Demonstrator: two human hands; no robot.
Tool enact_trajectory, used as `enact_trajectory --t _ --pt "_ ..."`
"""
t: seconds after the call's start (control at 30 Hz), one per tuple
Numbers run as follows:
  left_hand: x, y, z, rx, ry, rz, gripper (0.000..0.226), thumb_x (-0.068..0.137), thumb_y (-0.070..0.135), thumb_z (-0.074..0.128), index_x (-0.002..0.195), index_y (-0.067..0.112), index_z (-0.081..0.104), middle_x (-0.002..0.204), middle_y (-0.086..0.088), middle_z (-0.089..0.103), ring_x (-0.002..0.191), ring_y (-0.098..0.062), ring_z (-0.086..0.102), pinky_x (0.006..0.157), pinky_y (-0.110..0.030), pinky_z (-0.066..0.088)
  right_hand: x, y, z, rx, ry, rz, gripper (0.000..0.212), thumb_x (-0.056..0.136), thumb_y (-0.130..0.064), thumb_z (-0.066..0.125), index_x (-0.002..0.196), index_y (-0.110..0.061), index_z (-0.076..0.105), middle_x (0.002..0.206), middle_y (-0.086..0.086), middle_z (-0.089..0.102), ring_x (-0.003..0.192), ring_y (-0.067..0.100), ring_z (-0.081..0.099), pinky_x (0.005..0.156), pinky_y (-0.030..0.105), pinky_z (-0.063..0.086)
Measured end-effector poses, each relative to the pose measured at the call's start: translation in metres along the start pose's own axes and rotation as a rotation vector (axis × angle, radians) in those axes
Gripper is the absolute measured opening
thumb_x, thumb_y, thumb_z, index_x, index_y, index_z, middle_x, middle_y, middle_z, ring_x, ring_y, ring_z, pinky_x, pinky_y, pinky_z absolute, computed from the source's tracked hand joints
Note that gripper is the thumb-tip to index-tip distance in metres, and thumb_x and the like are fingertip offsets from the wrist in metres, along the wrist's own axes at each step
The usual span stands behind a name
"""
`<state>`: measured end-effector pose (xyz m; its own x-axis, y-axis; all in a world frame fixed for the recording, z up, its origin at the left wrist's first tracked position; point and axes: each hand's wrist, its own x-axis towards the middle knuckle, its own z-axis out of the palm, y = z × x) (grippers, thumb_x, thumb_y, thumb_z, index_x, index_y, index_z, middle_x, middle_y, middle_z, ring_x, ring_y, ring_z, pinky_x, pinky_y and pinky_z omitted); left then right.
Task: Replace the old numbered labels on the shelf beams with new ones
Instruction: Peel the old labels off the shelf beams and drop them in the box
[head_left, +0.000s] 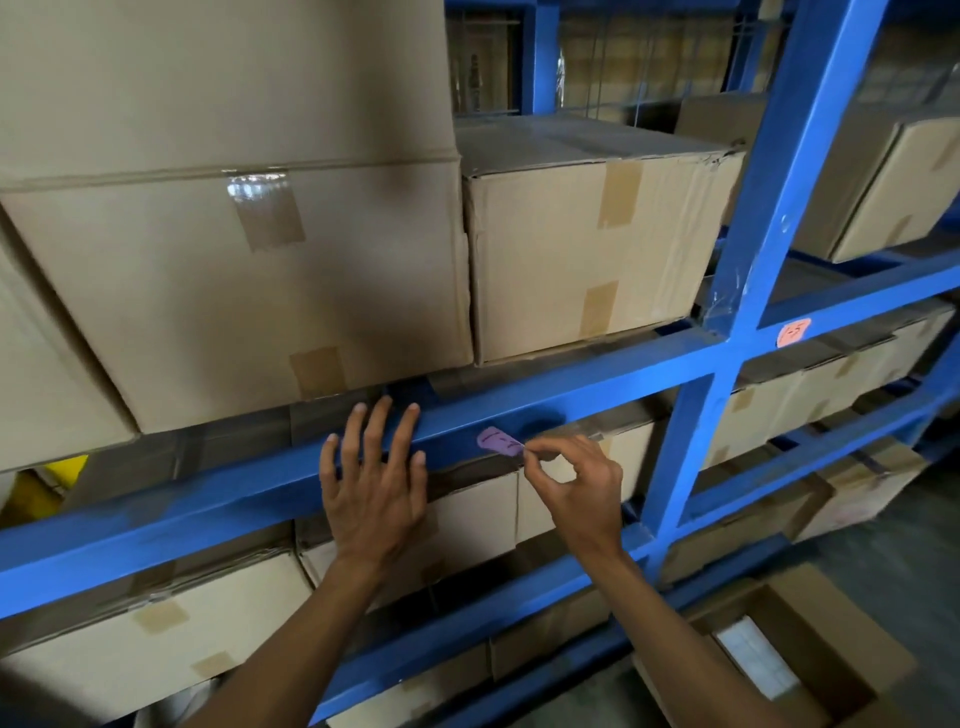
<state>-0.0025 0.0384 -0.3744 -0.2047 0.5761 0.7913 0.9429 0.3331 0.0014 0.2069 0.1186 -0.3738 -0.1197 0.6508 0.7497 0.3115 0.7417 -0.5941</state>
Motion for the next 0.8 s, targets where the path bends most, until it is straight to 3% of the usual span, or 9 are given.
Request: enact_trajectory --t 0.13,0.2,0.3,0.4,0.5,0.6,0.7,0.8 --pt "-0.003 0.027 0.006 -0.125 0.001 -0.030 0.055 0.095 0.040 0.038 0.149 0.028 0.035 0.159 -0.013 0.026 0.152 -0.027 0.010 0.121 -0.051 -0.001 -0.008 0.034 -0.040 -0.017 -0.035 0.196 0.018 0.078 -0.009 0.077 0.085 -0.025 0.075 0.080 -0.022 0.069 0.072 0.005 0.062 0.067 0.021 0.053" --pt "-0.012 0.051 0.014 -0.213 -0.072 0.083 0.060 0.092 0.037 0.043 0.151 0.030 0.031 0.162 -0.015 0.018 0.154 -0.027 -0.002 0.121 -0.051 -0.009 -0.017 0.056 -0.058 -0.038 -0.047 0.315 0.022 0.078 -0.009 0.077 0.082 -0.030 0.075 0.079 -0.019 0.071 0.069 0.008 0.063 0.064 0.022 0.053" --pt "-0.030 0.096 0.035 -0.333 -0.277 0.299 0.068 0.086 0.028 0.049 0.151 0.031 0.031 0.165 -0.014 0.009 0.154 -0.028 -0.008 0.122 -0.050 -0.006 -0.033 0.090 -0.088 -0.087 -0.049 0.453 0.033 0.079 -0.012 0.079 0.076 -0.044 0.068 0.074 -0.019 0.071 0.067 0.004 0.066 0.065 0.014 0.052" --pt "-0.046 0.136 0.062 -0.462 -0.477 0.431 0.073 0.084 0.024 0.050 0.153 0.029 0.029 0.165 -0.015 0.006 0.154 -0.030 -0.003 0.122 -0.048 0.006 -0.050 0.123 -0.117 -0.169 -0.064 0.555 0.019 0.077 -0.015 0.081 0.077 -0.032 0.074 0.069 -0.029 0.068 0.068 -0.002 0.067 0.066 0.012 0.052" --pt "-0.061 0.183 0.095 -0.608 -0.662 0.424 0.068 0.087 0.020 0.055 0.152 0.026 0.033 0.165 -0.011 0.014 0.153 -0.027 0.009 0.121 -0.046 0.019 -0.071 0.166 -0.149 -0.226 -0.062 0.666 0.008 0.078 -0.015 0.080 0.083 -0.020 0.078 0.071 -0.019 0.070 0.068 -0.009 0.066 0.067 0.019 0.055" --pt "-0.077 0.224 0.132 -0.639 -0.825 0.384 0.063 0.090 0.026 0.054 0.151 0.019 0.036 0.161 -0.013 0.028 0.150 -0.030 0.025 0.119 -0.045 0.029 -0.092 0.208 -0.175 -0.282 -0.068 0.745 0.006 0.080 -0.011 0.078 0.084 -0.015 0.078 0.069 -0.012 0.069 0.062 -0.015 0.062 0.063 0.012 0.050" --pt "-0.096 0.259 0.179 -0.605 -0.933 0.360 0.065 0.090 0.041 0.036 0.147 0.010 0.042 0.150 -0.019 0.044 0.141 -0.036 0.041 0.116 -0.044 0.035 -0.109 0.253 -0.187 -0.303 -0.101 0.828 0.006 0.082 -0.008 0.074 0.086 -0.012 0.077 0.072 -0.005 0.072 0.062 -0.004 0.065 0.067 0.015 0.050" --pt "-0.119 0.281 0.231 -0.527 -1.005 0.336 0.077 0.088 0.051 0.022 0.148 0.007 0.038 0.151 -0.023 0.042 0.141 -0.036 0.040 0.118 -0.041 0.031 -0.121 0.294 -0.186 -0.312 -0.153 0.888 0.008 0.086 -0.010 0.070 0.089 -0.010 0.077 0.078 0.005 0.076 0.070 0.014 0.070 0.070 0.021 0.051"
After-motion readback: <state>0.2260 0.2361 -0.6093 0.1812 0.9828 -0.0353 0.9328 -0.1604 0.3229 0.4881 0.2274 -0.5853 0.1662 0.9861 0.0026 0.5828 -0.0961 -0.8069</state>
